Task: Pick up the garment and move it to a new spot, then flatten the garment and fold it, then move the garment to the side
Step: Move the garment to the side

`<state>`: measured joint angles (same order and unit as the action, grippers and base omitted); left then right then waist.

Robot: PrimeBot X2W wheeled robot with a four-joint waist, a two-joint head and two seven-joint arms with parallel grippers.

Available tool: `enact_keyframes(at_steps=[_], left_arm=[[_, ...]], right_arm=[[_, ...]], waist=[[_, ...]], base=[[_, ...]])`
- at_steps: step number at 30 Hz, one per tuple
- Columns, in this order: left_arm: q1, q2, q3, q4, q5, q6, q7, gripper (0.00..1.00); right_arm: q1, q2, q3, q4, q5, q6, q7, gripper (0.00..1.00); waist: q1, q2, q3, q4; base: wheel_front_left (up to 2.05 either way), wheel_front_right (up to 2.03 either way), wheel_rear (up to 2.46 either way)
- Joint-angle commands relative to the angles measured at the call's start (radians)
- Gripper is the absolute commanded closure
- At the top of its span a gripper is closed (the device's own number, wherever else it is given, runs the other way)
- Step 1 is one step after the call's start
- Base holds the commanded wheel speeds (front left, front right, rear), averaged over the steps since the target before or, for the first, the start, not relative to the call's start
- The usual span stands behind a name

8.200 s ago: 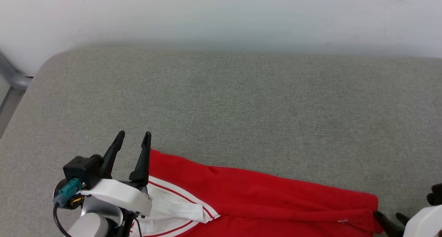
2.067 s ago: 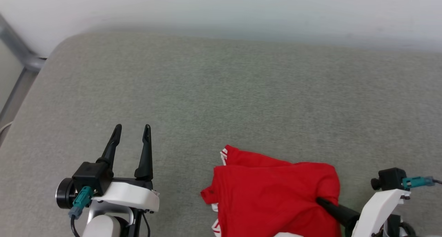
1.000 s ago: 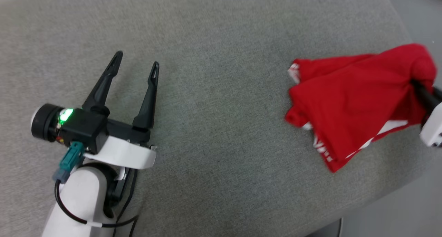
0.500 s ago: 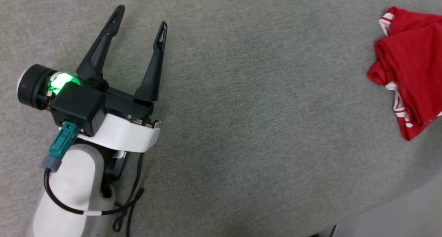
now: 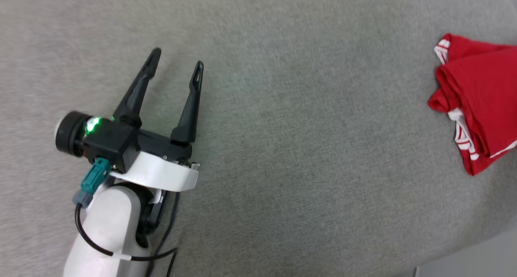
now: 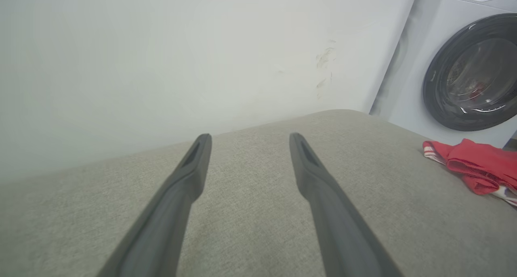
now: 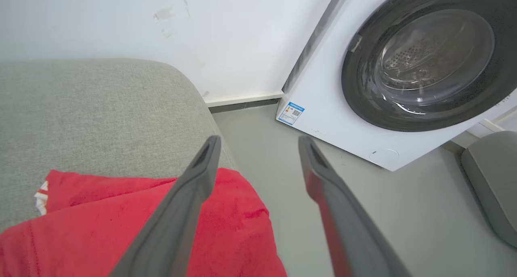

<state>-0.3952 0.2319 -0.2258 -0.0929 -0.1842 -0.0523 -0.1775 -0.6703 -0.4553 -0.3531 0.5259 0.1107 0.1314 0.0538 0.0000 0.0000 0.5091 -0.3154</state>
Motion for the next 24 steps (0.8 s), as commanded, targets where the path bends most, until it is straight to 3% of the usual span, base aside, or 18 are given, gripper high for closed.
enact_keyframes(at_steps=[1, 6, 12, 20, 24], left_arm=[[0.019, -0.007, 0.003, 0.009, -0.010, 0.007, -0.012, 0.00], [0.074, -0.029, 0.028, 0.046, -0.033, 0.041, -0.041, 0.00], [0.139, -0.044, 0.050, 0.097, -0.060, 0.062, -0.064, 0.00], [0.232, -0.067, 0.081, 0.156, -0.088, 0.086, -0.082, 0.00], [0.272, -0.072, 0.092, 0.181, -0.090, 0.092, -0.086, 0.00]], right_arm=[[0.032, 0.015, 0.002, -0.023, -0.007, -0.002, -0.004, 0.00], [0.144, 0.055, 0.007, -0.159, 0.010, -0.002, -0.031, 0.00], [0.326, 0.155, -0.006, -0.322, 0.023, -0.002, -0.065, 0.00], [0.525, 0.304, 0.096, -0.446, 0.032, -0.002, -0.129, 0.00], [0.592, 0.342, 0.171, -0.491, 0.037, -0.002, -0.141, 0.00]], waist=[[0.0000, 0.0000, -0.065, 0.040], [0.0000, 0.0000, -0.147, 0.098], [0.0000, 0.0000, -0.231, 0.179], [0.0000, 0.0000, -0.326, 0.254], [0.0000, 0.0000, -0.371, 0.285]], base=[[0.00, 0.00, 0.00], [0.00, 0.00, 0.00], [0.00, 0.00, 0.00], [0.00, 0.00, 0.00], [0.00, 0.00, 0.00]])
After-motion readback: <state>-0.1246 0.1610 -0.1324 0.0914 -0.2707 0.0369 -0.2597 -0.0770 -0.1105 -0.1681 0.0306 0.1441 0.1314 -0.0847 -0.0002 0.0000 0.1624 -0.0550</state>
